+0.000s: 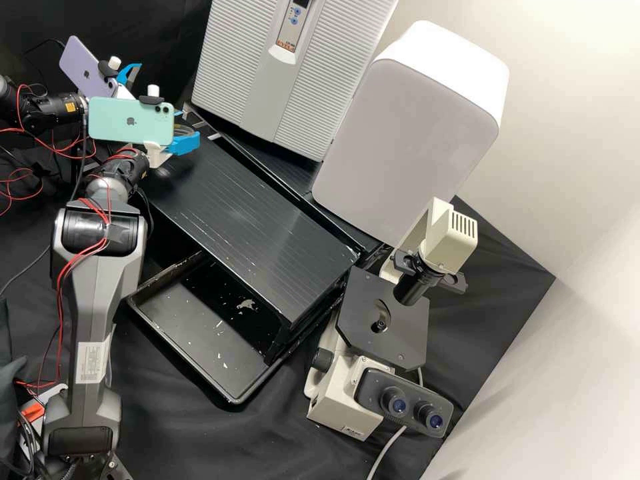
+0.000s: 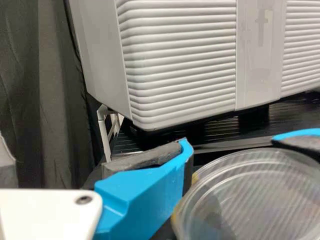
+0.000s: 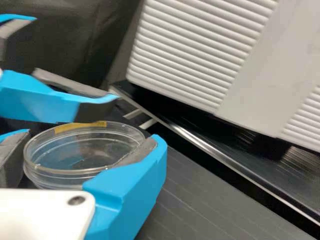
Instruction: Slide the petri dish to the left
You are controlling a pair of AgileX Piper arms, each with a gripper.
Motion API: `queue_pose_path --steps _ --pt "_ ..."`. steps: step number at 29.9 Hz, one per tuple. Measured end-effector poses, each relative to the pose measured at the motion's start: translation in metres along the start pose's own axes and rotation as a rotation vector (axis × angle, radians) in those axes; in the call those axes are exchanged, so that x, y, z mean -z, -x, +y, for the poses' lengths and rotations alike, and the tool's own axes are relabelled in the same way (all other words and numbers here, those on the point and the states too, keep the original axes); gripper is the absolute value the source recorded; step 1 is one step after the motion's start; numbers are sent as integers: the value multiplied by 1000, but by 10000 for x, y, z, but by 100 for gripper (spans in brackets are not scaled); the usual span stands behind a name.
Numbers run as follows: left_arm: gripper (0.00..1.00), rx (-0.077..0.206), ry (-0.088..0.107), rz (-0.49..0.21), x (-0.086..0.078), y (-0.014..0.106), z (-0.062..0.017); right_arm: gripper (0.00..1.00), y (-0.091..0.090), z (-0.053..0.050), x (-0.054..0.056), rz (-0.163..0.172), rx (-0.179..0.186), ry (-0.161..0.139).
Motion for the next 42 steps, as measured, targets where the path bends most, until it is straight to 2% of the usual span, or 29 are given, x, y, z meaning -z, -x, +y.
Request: queue_pose_path --steps 4,15,16,42 --pt "100 0 0 0 0 0 0 0 20 -36 60 18 9 11" --pt "100 -2 0 0 0 0 2 0 26 -51 77 24 17 8" --pt "100 -2 0 0 0 0 2 100 25 -49 73 23 17 8" --pt "100 -2 0 0 0 0 2 100 27 -58 69 24 19 13"
